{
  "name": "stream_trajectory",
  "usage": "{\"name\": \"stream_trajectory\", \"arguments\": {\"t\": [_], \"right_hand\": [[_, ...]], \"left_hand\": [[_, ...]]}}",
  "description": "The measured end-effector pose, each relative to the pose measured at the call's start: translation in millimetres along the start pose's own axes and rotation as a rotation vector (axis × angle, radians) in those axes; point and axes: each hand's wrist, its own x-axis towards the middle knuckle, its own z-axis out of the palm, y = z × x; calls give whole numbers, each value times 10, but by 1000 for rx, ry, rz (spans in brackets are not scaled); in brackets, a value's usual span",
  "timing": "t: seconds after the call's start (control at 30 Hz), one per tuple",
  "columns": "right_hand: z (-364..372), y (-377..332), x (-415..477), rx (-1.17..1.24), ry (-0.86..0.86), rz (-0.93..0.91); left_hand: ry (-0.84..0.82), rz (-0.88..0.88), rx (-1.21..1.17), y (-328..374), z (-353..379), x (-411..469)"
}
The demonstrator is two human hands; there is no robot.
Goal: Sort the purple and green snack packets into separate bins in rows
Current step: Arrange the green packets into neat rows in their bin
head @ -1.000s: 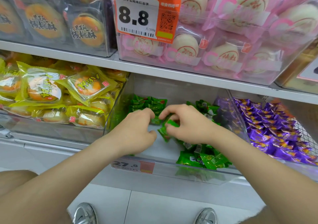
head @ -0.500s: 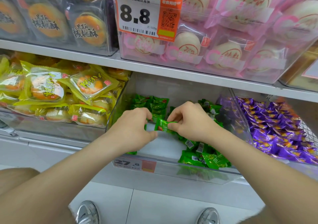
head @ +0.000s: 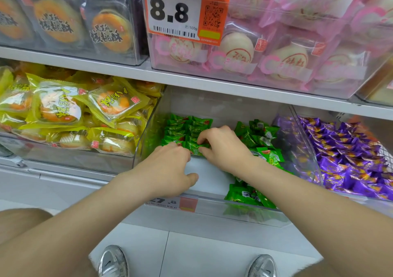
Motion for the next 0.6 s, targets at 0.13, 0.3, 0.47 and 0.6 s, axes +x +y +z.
{"name": "stream_trajectory", "arguments": {"t": [0.13,0.3,0.47,0.6], "right_hand": [[20,10,16,-43,22,32],[-195,46,-3,-73,5,57],[-747,167,-293,-20,-54,-24],[-1048,316,-610,-37,-159,-45]], "left_hand": [[61,59,49,10,2,2],[95,115,88,-31,38,34],[-38,211,181,-56,47,92],[-126,140,291,-6,-17,115]]}}
